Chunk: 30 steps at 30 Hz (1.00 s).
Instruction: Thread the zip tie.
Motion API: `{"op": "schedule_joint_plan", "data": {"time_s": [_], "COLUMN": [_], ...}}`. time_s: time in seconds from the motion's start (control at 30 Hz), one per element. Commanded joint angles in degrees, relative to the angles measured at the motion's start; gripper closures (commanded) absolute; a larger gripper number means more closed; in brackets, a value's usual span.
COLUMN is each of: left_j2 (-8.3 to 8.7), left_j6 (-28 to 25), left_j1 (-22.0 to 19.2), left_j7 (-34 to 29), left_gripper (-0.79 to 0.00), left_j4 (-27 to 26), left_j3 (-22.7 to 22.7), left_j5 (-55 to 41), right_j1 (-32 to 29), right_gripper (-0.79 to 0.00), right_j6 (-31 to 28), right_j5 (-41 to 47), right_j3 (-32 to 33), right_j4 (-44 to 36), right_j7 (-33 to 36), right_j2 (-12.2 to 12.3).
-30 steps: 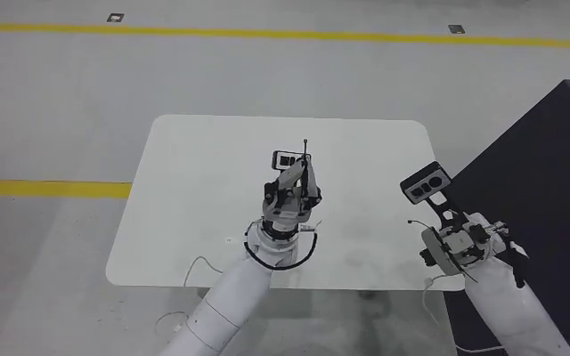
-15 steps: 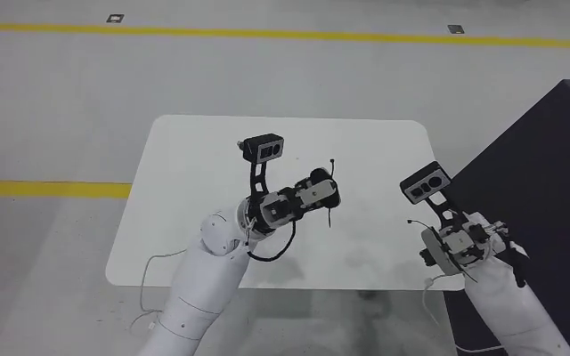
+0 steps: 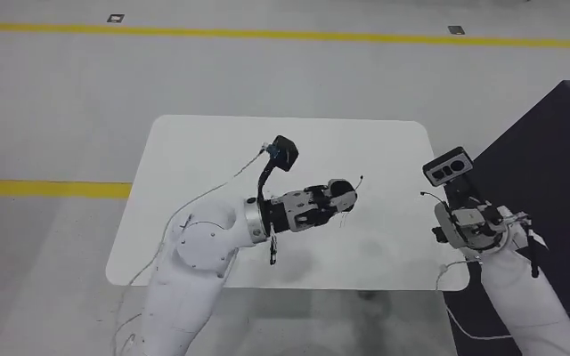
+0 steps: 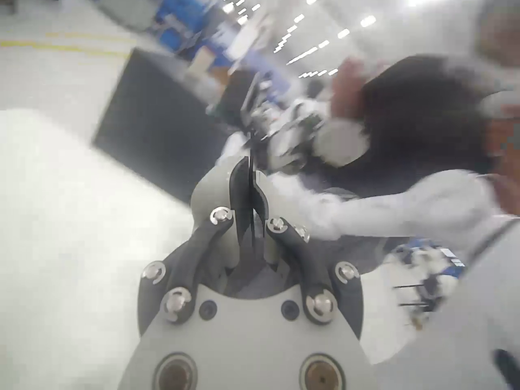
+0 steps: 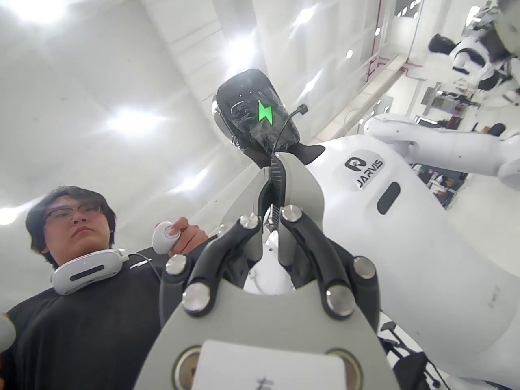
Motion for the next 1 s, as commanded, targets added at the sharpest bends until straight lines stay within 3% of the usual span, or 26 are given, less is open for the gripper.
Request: {"op": "schedule_joint_plan", "data": {"time_s": [0.0, 0.4, 0.67, 0.97], "left_j2": [0.41, 0.53, -0.27, -0.42], "left_j6": [4.6, 6.5, 14.2, 20.5], "left_j1": [0.9, 1.9, 0.8, -0.6], "left_j7": [-1.0, 1.2, 10.6, 10.9], "left_gripper": [0.0, 0.0, 0.0, 0.0], "left_j4": [-3.4, -3.8, -5.5, -7.4], "left_j3": [-0.3, -0.2, 6.7, 8.8], "left_j5": [13.8, 13.4, 21.1, 27.1], "right_j1": [-0.2, -0.5, -0.6, 1.1], "right_gripper": [0.0, 0.0, 0.0, 0.0], "right_j6": [1.0, 1.8, -5.7, -8.7], "right_j5": [-0.3, -1.0, -26.5, -32.8], "right_j3": [2.2, 3.1, 2.6, 1.6], "right_j4": [1.3, 1.3, 0.6, 3.6], "right_j7": [0.1, 0.2, -0.2, 0.2], "right_j2": [0.1, 0.1, 0.7, 0.7]}}
